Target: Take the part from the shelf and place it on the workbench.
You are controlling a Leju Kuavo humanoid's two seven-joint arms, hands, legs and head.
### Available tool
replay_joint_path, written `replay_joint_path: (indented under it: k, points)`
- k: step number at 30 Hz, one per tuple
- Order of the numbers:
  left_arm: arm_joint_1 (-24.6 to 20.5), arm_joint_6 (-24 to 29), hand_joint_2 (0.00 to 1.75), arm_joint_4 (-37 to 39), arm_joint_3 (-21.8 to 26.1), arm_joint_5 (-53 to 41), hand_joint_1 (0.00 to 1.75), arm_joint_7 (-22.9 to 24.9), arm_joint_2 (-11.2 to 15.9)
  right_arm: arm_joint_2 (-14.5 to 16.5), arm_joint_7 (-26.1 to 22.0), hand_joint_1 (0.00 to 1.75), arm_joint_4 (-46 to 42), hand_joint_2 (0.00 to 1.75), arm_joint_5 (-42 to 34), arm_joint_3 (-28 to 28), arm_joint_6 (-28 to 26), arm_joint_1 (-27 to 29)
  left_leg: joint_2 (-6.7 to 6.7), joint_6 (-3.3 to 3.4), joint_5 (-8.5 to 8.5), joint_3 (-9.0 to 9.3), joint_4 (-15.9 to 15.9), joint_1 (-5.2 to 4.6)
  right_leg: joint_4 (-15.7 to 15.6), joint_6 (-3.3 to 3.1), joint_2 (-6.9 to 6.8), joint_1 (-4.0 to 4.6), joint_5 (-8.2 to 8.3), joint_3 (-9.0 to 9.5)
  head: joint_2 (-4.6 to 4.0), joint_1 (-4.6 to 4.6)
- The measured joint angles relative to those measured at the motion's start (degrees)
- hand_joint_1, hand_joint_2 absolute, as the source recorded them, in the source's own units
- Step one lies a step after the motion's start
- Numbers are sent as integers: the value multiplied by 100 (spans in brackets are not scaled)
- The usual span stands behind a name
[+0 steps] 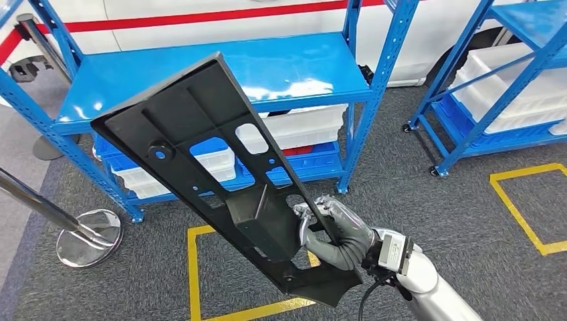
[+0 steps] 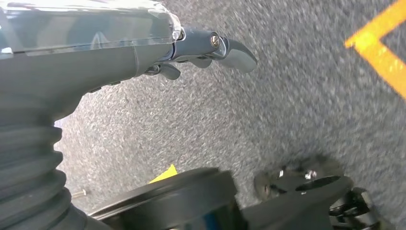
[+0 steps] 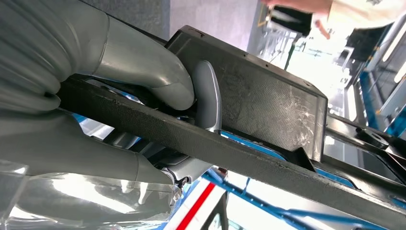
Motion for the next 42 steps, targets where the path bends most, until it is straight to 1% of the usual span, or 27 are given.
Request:
replay_joint_path:
  k: [2, 4, 5, 7, 9, 10, 11, 12, 14, 16, 17, 19, 21, 23, 25, 26, 27, 28, 30, 32, 34, 35, 37, 38, 40, 41, 42]
  points:
    - [21, -10, 175, 1, -2, -20, 0, 23, -1, -2, 6, 175, -20, 175, 5, -16, -8, 20, -147, 49, -53, 105, -242, 4, 46, 89, 107, -8, 48, -107, 1, -1]
    - [23, -18, 175, 1, -4, -32, 0, 34, -7, -2, 9, 175, -26, 175, 9, -32, -11, 53, -51, 127, -41, 71, -289, 8, 75, 168, 183, -22, 89, -181, 1, -1]
    - [23, -21, 175, 1, -4, -36, 0, 36, -10, 3, 9, 175, -30, 175, 9, -44, -11, 71, 9, 169, -22, 70, -306, 11, 133, 194, 137, -21, 54, -226, 1, 0]
    - [27, -25, 175, 1, -4, -44, 0, 39, -16, 15, 10, 175, -39, 175, 10, -68, -11, 92, 145, 258, 9, 77, -344, 16, 584, 224, -58, -16, -201, -449, 1, 1]
    - [40, -25, 175, 1, -4, -47, 0, 40, -15, 23, 12, 175, -44, 175, 10, -77, -12, 108, 285, 299, 10, 60, -337, -9, 1380, 244, -199, -10, -526, -825, 1, 2]
    - [44, -25, 175, 1, -4, -47, 0, 40, -15, 24, 14, 175, -44, 175, 10, -77, -12, 123, 354, 306, 8, 55, -332, -22, 1662, 245, -219, -11, -589, -954, 1, 2]
    - [45, -25, 175, 1, -4, -47, 0, 42, -14, 24, 15, 175, -44, 175, 10, -78, -12, 136, 422, 312, 3, 56, -328, -34, 1742, 238, -232, -10, -548, -981, 1, 2]
    - [46, -27, 175, 1, -4, -49, 0, 47, -14, 24, 15, 175, -44, 175, 10, -80, -14, 145, 486, 316, -2, 65, -325, -45, 1576, 221, -251, -7, -403, -886, 1, 2]
    - [47, -45, 175, 1, -6, -67, 0, 74, -15, 24, 16, 175, -56, 175, 10, -96, -25, 151, 602, 313, -19, 92, -324, -69, 821, 154, -420, 23, -39, -481, 1, 2]
    - [48, -71, 175, 1, -11, -106, 0, 114, -15, 24, 12, 175, -83, 175, 10, -114, -47, 157, 701, 283, -42, 91, -310, -112, 239, 68, -679, 101, 93, -197, 1, 2]
    - [48, -79, 175, 1, -14, -125, 0, 129, -12, 24, 2, 175, -95, 175, 10, -121, -62, 178, 757, 263, -51, 86, -304, -129, 149, 35, -739, 135, 67, -171, 1, 1]
    - [46, -79, 175, 0, -18, -150, 0, 140, -4, 24, -37, 175, -118, 175, 13, -133, -90, 255, 872, 218, -80, 88, -296, -150, 112, -19, -649, 138, 67, -189, 1, 0]
    - [44, -58, 175, -1, -21, -157, 0, 112, 5, 8, -105, 175, -166, 175, 20, -144, -96, 329, 757, 158, -232, 49, -143, -141, 78, -77, -526, 102, 99, -194, 1, 0]
    - [29, -4, 175, -2, -24, -128, 0, 43, 14, -22, -168, 175, -240, 175, 47, -147, -68, 367, 489, 107, -604, -192, 466, -123, 64, -129, -409, 82, 128, -212, 1, 0]
    - [0, 56, 175, -2, -26, -86, 0, -26, 23, -38, -195, 175, -305, 175, 86, -147, -15, 406, 380, 87, -914, -485, 1200, -117, 70, -152, -276, 87, 144, -234, 1, 0]
    - [-10, 79, 175, -2, -26, -72, 0, -45, 32, -39, -200, 175, -331, 175, 98, -147, 11, 428, 371, 86, -914, -529, 1344, -117, 78, -151, -201, 90, 151, -240, 1, 0]
    - [-10, 102, 175, -2, -26, -61, 0, -56, 45, -39, -203, 175, -356, 175, 105, -148, 34, 444, 361, 90, -793, -471, 1258, -116, 91, -147, -120, 91, 157, -242, 1, 0]
    - [-2, 121, 175, -2, -25, -55, 0, -60, 59, -39, -212, 175, -382, 175, 104, -151, 63, 454, 317, 100, -587, -330, 974, -110, 108, -140, -37, 90, 160, -243, 1, 0]
    - [25, 143, 175, -2, -23, -37, 0, -60, 100, -40, -255, 175, -421, 175, 93, -161, 126, 461, 35, 136, -231, -11, 234, -80, 160, -109, 115, 92, 169, -276, 1, 0]
    - [44, 146, 175, -1, -19, -3, 0, -78, 126, -42, -317, 175, -447, 175, 84, -189, 178, 480, -182, 188, -160, 111, -143, -60, 201, -39, 245, 84, 206, -361, 1, -1]
    - [39, 145, 175, 0, -13, 17, 0, -97, 129, -41, -380, 175, -477, 175, 79, -245, 204, 528, -111, 257, -159, 105, -211, -58, 193, 51, 369, 71, 266, -430, 1, -1]
    - [34, 143, 175, 0, -10, 22, 0, -101, 129, -35, -413, 175, -498, 175, 78, -277, 214, 560, -44, 298, -130, 109, -238, -52, 203, 82, 352, 74, 262, -454, 1, 1]
    - [36, 140, 175, 1, -8, 32, 0, -101, 133, -22, -468, 175, -535, 175, 79, -315, 232, 598, 111, 371, -75, 120, -292, -30, 496, 122, 140, 85, 64, -594, 1, 1]
    - [43, 139, 175, 1, -5, 42, 0, -102, 138, -13, -486, 175, -544, 175, 81, -324, 239, 614, 192, 388, -62, 121, -298, -36, 814, 136, -21, 74, -122, -733, 1, 2]
    - [57, 140, 175, 1, 2, 65, 0, -104, 151, 1, -516, 175, -549, 175, 96, -333, 253, 652, 347, 397, -58, 102, -295, -49, 1540, 174, -186, 36, -444, -1040, 1, 2]
    - [60, 143, 175, 1, 5, 79, 0, -108, 160, 8, -535, 175, -549, 175, 107, -340, 269, 683, 424, 394, -61, 98, -292, -54, 1727, 189, -220, 15, -480, -1105, 1, 2]
    - [63, 149, 175, 1, 9, 103, 0, -111, 169, 10, -563, 175, -549, 175, 121, -349, 291, 714, 497, 387, -65, 99, -291, -55, 1695, 197, -248, 1, -410, -1058, 1, 1]
